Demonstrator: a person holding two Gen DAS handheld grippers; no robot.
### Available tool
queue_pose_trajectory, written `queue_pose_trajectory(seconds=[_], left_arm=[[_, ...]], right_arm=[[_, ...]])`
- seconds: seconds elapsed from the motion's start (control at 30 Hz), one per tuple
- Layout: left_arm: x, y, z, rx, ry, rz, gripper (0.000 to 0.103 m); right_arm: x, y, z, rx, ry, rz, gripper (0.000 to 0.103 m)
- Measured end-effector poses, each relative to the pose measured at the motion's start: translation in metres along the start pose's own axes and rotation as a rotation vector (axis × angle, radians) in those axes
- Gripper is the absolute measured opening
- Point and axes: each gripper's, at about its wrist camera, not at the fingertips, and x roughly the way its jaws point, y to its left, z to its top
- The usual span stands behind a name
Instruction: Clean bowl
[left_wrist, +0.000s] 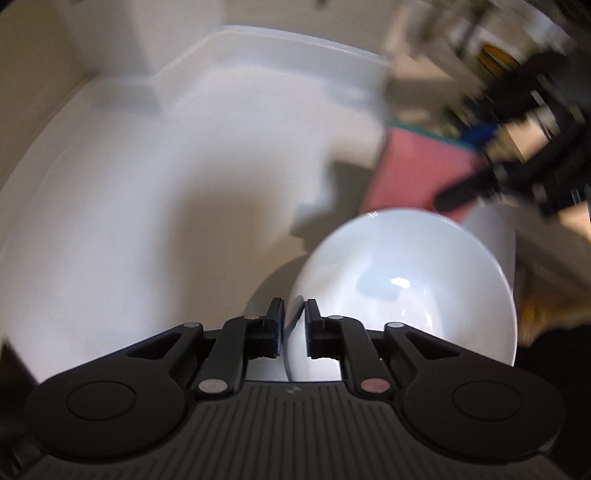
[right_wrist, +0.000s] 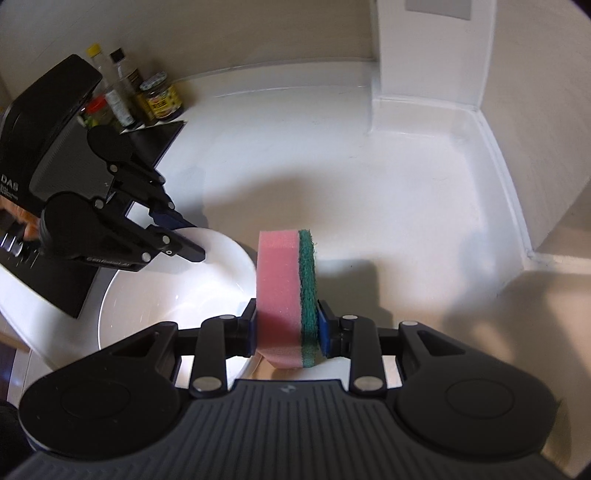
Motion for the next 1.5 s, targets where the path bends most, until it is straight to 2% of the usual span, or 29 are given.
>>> queue_pose_trajectory(seconds=[0.07,0.13,0.2,0.3,0.4,0.5,0.67,0.73,0.8,0.97,1.0,1.1,1.2,1.33,1.5], left_arm=[[-0.01,0.002,-0.016,-0.133,-0.019,0.03,0.017],[-0.018,-0.001,-0.039,-0.222,-0.025,0.049,0.017],[-0.022,-0.006,-0.053,-0.262,-0.032,0.071,0.018],[-0.021,-0.011,-0.065,-0.289,-0.042,0.073,0.012],[-0.013,-0.008,-0.054,-0.211,-0.021,0.084,0.009],[-0.002,-0.005,-0.032,-0.039,0.01,0.091,0.008],[0.013,-0.001,0.004,0.146,0.013,0.05,0.009],[0.017,0.0,0.014,0.157,-0.001,0.039,0.012],[0.018,0.003,0.018,0.08,-0.01,0.043,0.014],[0.004,0.007,-0.01,-0.247,-0.041,0.103,0.016],[0.002,0.005,-0.017,-0.285,-0.05,0.11,0.015],[-0.003,-0.002,-0.037,-0.315,-0.077,0.117,0.015],[-0.002,-0.004,-0.039,-0.225,-0.075,0.107,0.004],[-0.003,0.001,-0.022,0.007,-0.04,0.052,0.005],[0.006,-0.004,0.006,0.182,-0.023,0.007,0.006]], right_arm=[[-0.002,0.001,-0.003,0.005,-0.006,-0.008,0.027],[-0.004,0.002,-0.007,0.011,-0.012,-0.014,0.027],[-0.005,0.002,-0.011,0.014,-0.017,-0.011,0.027],[-0.007,0.001,-0.015,-0.001,-0.01,0.017,0.027],[-0.007,-0.001,-0.012,-0.036,0.018,0.043,0.027],[-0.003,-0.005,-0.003,-0.063,0.04,0.062,0.027],[0.003,-0.002,0.009,-0.091,0.028,0.019,0.027],[0.003,-0.001,0.01,-0.099,0.021,-0.01,0.027],[0.002,-0.004,0.008,-0.077,0.013,-0.013,0.027],[-0.006,-0.018,-0.005,0.042,-0.025,0.015,0.027],[-0.007,-0.019,-0.008,0.06,-0.029,0.024,0.027],[-0.01,-0.015,-0.016,0.068,-0.031,0.03,0.027],[-0.013,-0.01,-0.021,0.046,-0.015,0.028,0.027],[-0.016,-0.01,-0.022,0.013,0.018,0.028,0.027],[-0.007,-0.013,-0.007,0.021,0.005,-0.003,0.027]])
